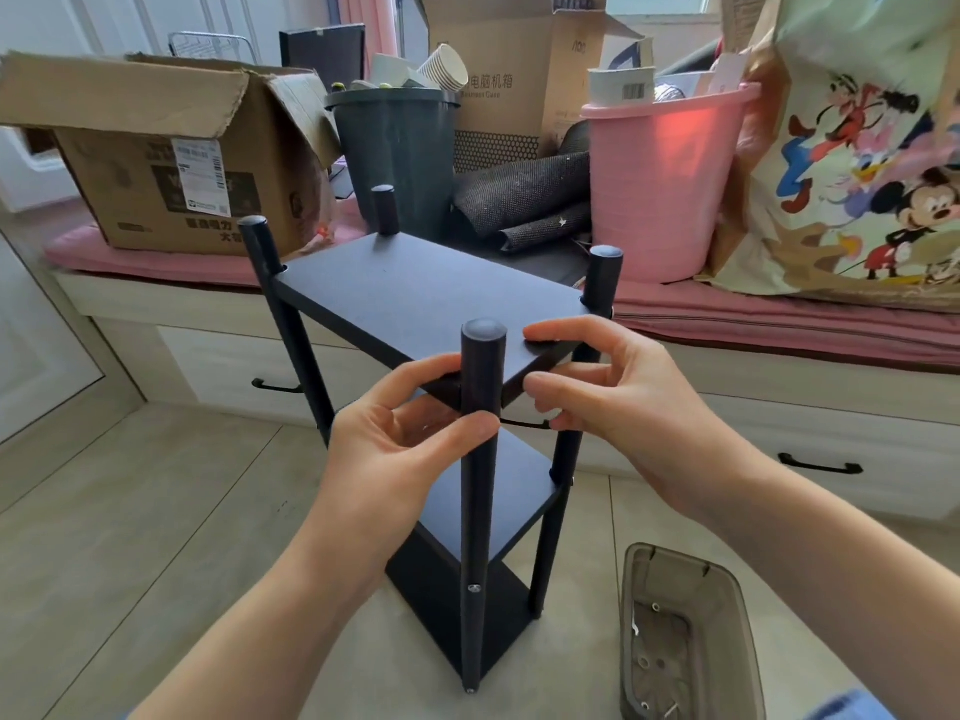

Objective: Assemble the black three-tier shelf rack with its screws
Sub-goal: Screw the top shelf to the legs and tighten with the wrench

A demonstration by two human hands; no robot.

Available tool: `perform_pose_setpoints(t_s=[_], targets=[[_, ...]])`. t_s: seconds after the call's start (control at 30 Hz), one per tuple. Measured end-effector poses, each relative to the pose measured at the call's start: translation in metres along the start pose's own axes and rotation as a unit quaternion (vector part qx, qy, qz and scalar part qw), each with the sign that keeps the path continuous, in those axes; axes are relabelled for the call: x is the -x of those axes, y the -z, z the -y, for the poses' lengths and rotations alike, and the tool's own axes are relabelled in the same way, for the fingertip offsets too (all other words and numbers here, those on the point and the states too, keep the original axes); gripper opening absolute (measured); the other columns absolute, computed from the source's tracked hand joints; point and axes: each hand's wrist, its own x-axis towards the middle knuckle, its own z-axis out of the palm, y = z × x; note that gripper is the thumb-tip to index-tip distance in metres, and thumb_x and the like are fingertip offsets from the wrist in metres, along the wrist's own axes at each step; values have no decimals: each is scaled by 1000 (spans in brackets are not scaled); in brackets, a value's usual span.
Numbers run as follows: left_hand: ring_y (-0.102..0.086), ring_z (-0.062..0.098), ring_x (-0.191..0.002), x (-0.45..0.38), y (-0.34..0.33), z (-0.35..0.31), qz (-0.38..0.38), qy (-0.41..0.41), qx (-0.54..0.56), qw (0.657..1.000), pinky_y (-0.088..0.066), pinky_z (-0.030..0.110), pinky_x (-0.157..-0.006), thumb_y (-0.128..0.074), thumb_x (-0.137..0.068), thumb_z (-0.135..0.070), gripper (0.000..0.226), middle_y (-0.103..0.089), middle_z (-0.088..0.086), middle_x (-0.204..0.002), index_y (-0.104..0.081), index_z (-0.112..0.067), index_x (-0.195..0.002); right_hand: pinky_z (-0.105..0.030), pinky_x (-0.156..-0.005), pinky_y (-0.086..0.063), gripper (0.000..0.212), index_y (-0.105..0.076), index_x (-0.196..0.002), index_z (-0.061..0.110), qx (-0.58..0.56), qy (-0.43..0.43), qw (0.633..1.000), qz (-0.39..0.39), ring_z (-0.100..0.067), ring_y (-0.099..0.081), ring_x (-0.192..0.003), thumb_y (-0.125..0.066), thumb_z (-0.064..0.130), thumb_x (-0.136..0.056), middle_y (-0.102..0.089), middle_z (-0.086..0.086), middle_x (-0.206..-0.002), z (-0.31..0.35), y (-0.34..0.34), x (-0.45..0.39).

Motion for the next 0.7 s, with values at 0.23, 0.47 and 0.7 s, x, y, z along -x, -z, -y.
perform_pose_setpoints(t_s=[0.23, 0.47, 0.7], targets=[[-75, 14, -97, -2, -10, 0, -24, -1, 1, 1000, -52, 9, -78, -76, -72, -21, 42, -79, 0, -99, -70, -25, -114, -25, -79, -60, 48, -51, -130, 34, 42, 37, 998, 14, -12, -74, -86, -65, 7, -93, -78, 1, -90, 1, 14, 6], [-75, 14, -92, -6, -33, 3, -59, -19, 16, 998, -54, 12, -76, -77, -70, -24, 42, -79, -1, -99, -70, -25, -112, -26, -81, -60, 14, -71, -103, 20, 97, -13, 991, 92, -13, -74, -89, -69, 17, -90, -77, -2, -92, -19, 56, 18], [-76, 16, -94, -16, -50, 12, -74, -45, -3, 996, -55, 12, -77, -79, -68, -30, 39, -79, -1, -99, -74, -35, -105, -30, -84, -60, 14, -69, -106, 12, 125, -194, 967, 112, -16, -74, -89, -69, 16, -92, -78, -4, -92, -125, 123, 22]])
